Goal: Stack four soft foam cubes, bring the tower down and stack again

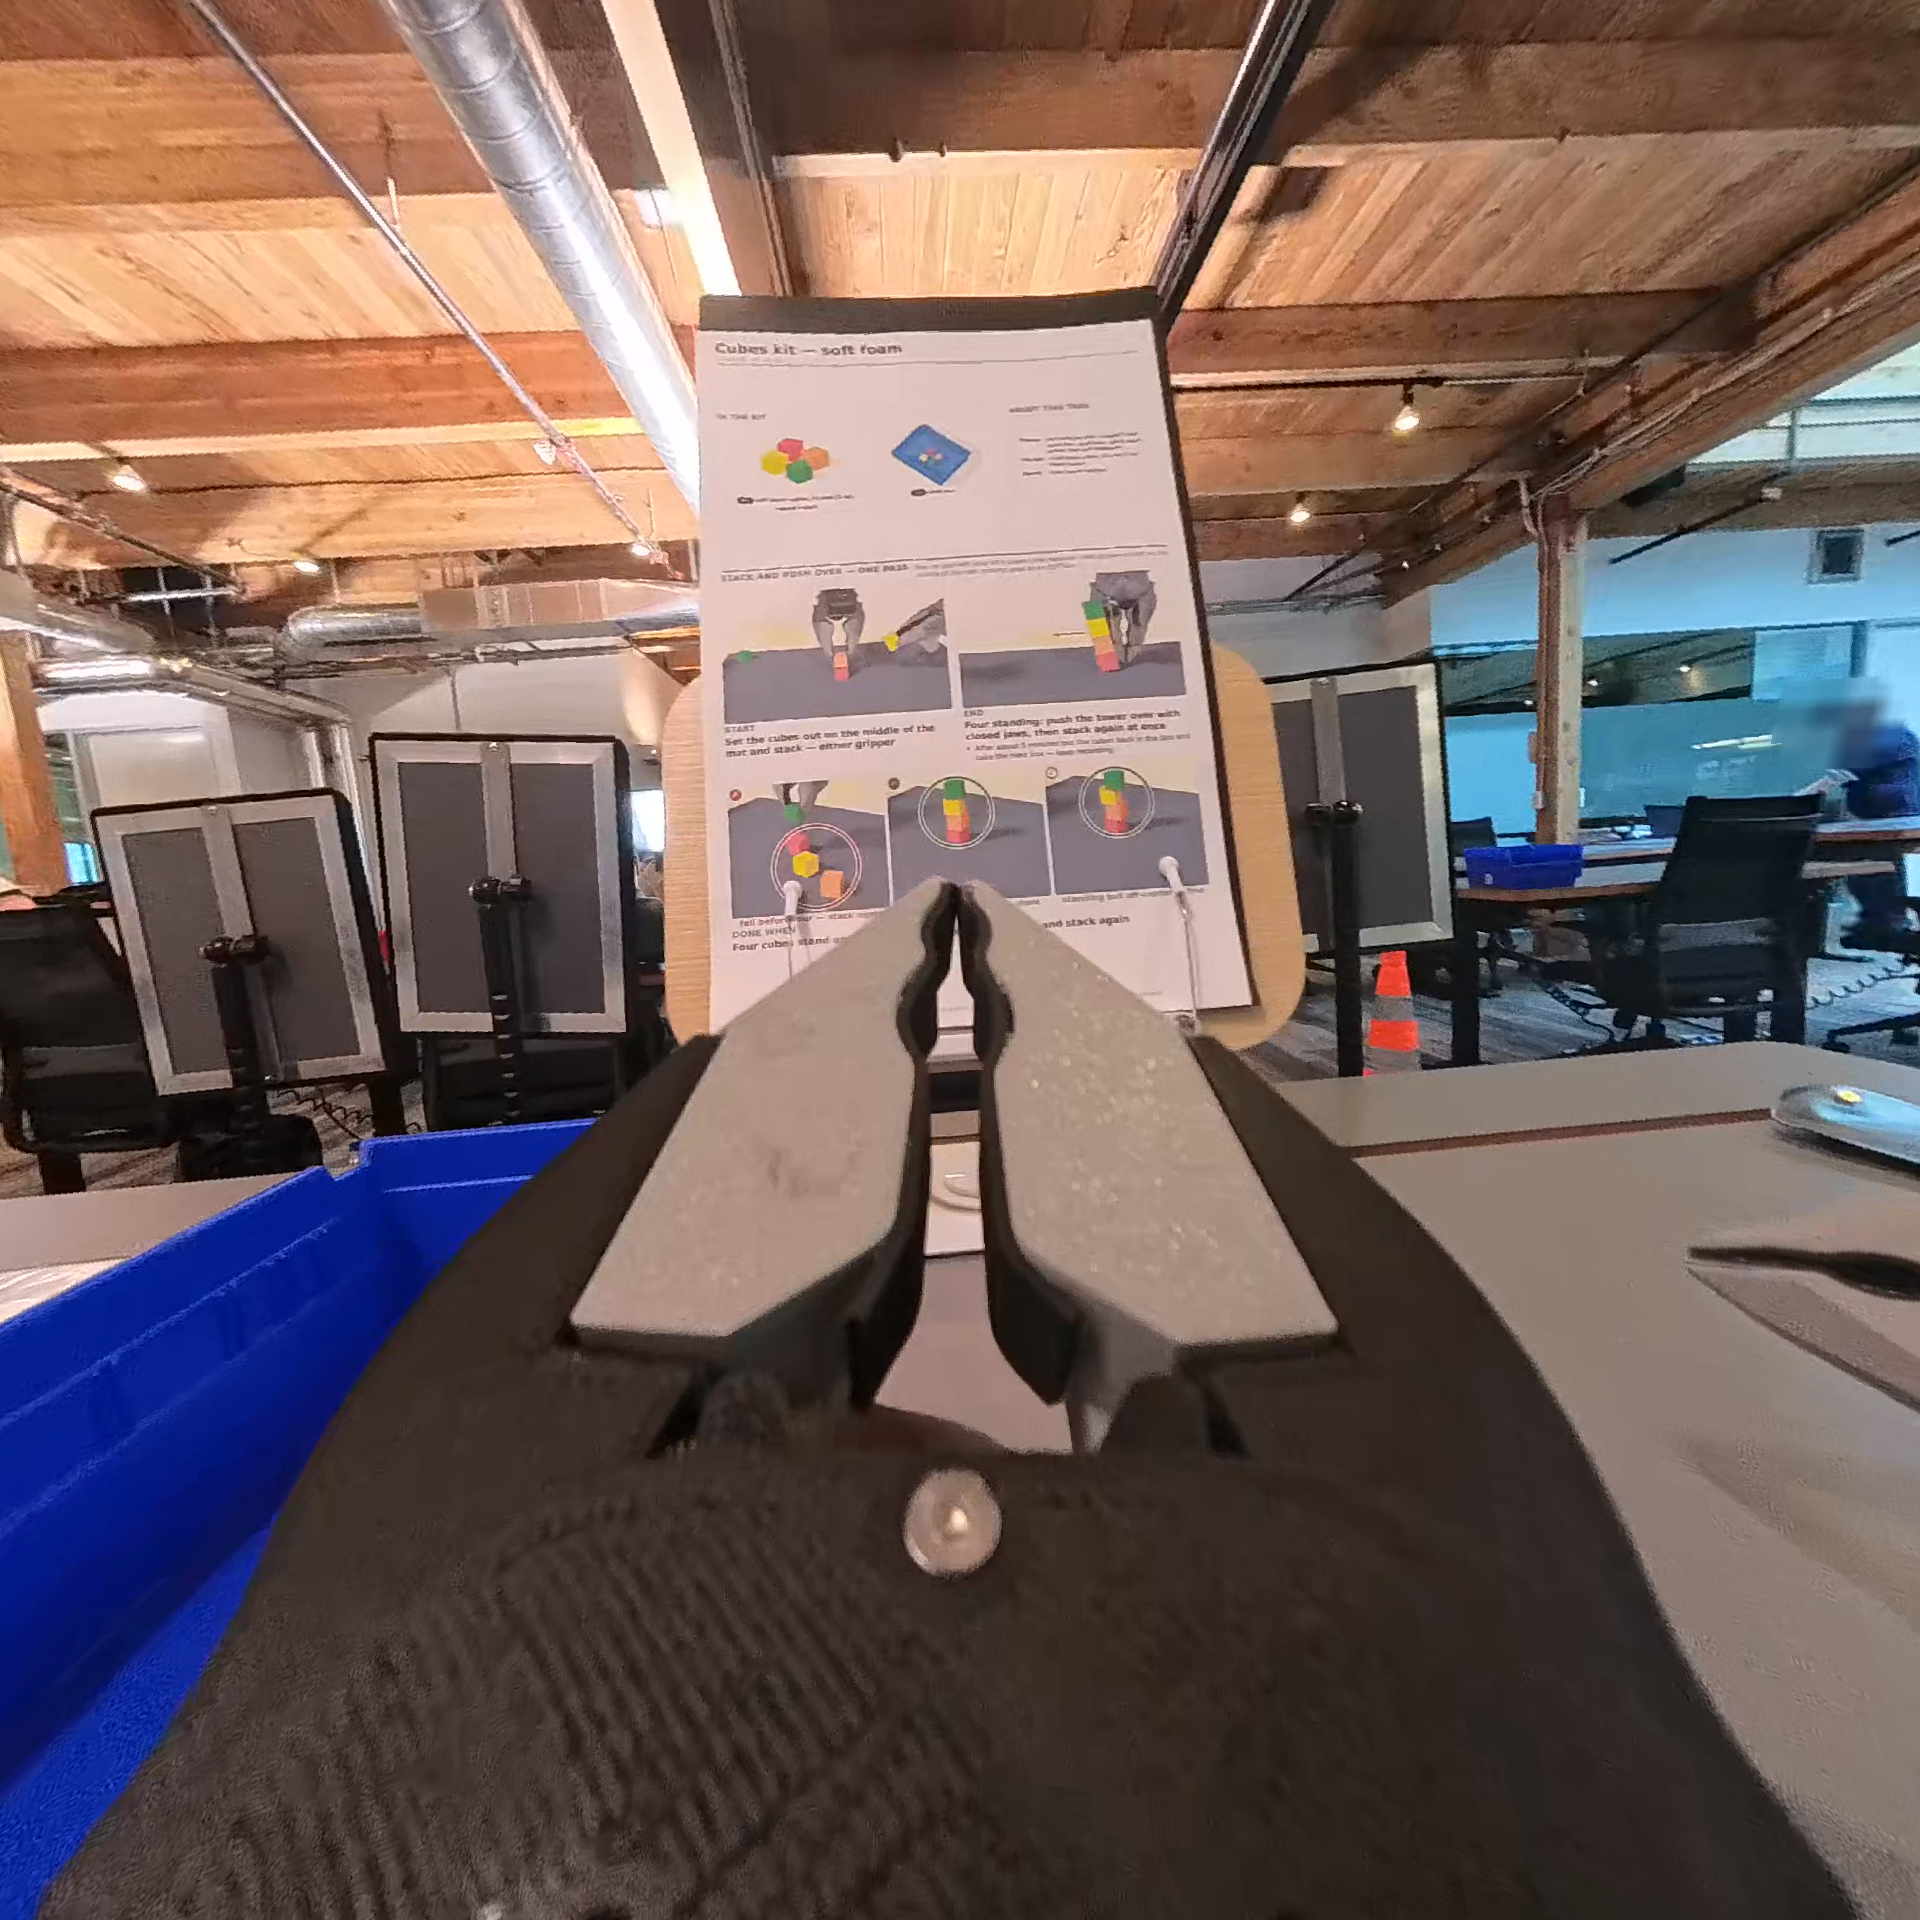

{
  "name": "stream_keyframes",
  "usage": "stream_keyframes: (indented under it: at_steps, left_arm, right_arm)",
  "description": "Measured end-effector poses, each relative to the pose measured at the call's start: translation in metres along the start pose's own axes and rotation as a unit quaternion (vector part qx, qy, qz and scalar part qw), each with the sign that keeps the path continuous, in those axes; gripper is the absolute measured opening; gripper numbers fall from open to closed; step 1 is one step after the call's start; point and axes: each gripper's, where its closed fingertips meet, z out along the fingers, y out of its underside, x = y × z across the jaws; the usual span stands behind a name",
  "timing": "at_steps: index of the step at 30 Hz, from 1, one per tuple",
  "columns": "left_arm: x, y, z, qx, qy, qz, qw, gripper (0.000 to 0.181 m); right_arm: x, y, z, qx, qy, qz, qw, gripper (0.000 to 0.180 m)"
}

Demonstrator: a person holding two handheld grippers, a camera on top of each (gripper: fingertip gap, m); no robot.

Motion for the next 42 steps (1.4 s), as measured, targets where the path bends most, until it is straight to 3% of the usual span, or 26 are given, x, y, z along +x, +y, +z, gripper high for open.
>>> stream_keyframes:
  at_steps: [10,15,29,33,38,42]
  left_arm:
    - [-0.002,0.042,0.011,-0.123,-0.023,0.025,0.992,0.0]
    - [0.004,0.045,0.011,-0.13,0.003,-0.01,0.991,0.0]
    - [0.034,0.053,0.009,-0.141,0.045,0.048,0.988,0.0]
    - [0.034,0.045,0.007,-0.145,0.047,0.025,0.988,0.0]
    - [-0.004,-0.016,0.013,-0.142,0.057,-0.018,0.988,0.0]
    - [-0.058,-0.021,0.013,-0.221,0.051,0.015,0.974,0.025]
  right_arm:
    - [0.02,0.031,0.009,-0.05,-0.022,0.124,0.991,0.0]
    - [0.039,0.051,0.009,-0.084,0.014,0.159,0.984,0.0]
    - [0.055,0.067,0.004,-0.092,0.018,0.217,0.972,0.0]
    - [0.049,0.065,0.006,-0.086,-0.003,0.228,0.97,0.0]
    - [0.045,0.066,0.008,-0.083,-0.014,0.24,0.967,0.0]
    - [0.044,0.066,0.008,-0.084,-0.014,0.237,0.968,0.0]
